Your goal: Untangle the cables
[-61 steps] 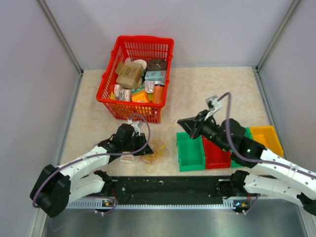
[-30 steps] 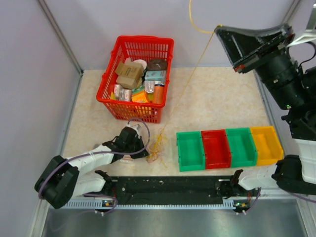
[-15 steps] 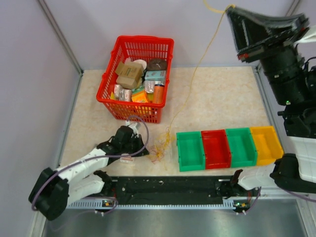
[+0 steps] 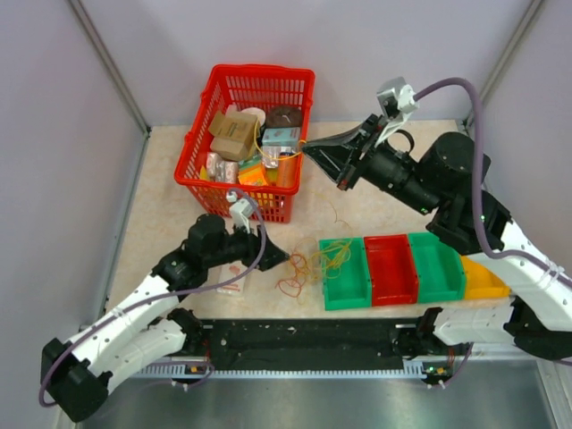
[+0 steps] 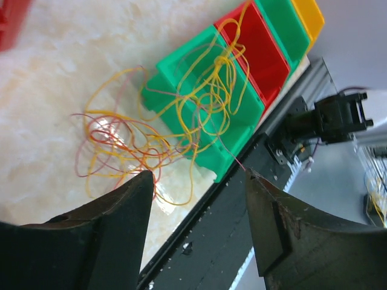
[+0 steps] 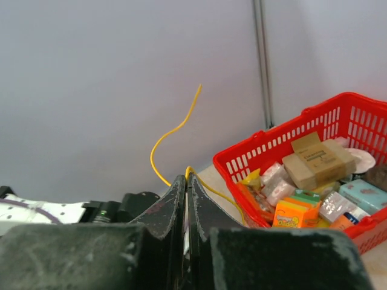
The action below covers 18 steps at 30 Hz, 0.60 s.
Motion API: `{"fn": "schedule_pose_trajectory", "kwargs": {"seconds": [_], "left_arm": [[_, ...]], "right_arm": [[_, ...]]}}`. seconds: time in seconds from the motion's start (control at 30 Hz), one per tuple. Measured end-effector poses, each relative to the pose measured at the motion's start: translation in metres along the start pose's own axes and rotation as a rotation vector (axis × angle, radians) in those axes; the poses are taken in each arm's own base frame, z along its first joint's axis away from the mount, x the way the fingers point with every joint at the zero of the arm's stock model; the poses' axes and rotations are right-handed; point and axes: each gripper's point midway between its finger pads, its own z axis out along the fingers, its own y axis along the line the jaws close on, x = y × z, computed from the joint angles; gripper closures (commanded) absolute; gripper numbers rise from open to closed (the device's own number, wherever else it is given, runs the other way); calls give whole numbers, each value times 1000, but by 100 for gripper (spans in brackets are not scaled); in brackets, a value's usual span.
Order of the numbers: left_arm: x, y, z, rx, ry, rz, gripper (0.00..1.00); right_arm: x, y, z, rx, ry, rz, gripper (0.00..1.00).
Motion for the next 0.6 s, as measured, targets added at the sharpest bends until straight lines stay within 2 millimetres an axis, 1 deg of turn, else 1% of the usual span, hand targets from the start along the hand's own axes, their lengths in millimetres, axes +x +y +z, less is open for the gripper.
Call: {"fn": "schedule_pose_trajectory", "kwargs": {"seconds": [0.07,0.1,0.17,0.23,0.3,0.4,0.5,0.57,0.6], "left_arm": [[9,-6,10,28,43,5,30],[13,-10,14,41,58,11,25],[23,-22,21,76,88,33,23],[29,-32,29,95,109,50,22],[28,-38,36,103,110,63,22],[16,-44,42,103,71,76,22],[3,-49,42,106,21,88,29],[-3,-50,41,100,-2,91,36],[-5,-50,41,99,-9,92,40]], "right_arm": [[-5,6,-3,-21,-9,34,100],[-10,8,-5,-29,-19,49,100],[-24,17,-8,-58,-50,88,100],[-43,28,-13,-103,-91,127,100],[-62,40,-17,-152,-131,163,100],[-96,59,-23,-241,-202,216,100],[-122,76,-27,-324,-256,258,100],[-129,83,-27,-360,-272,279,100],[-130,86,-25,-376,-271,289,100]]}}
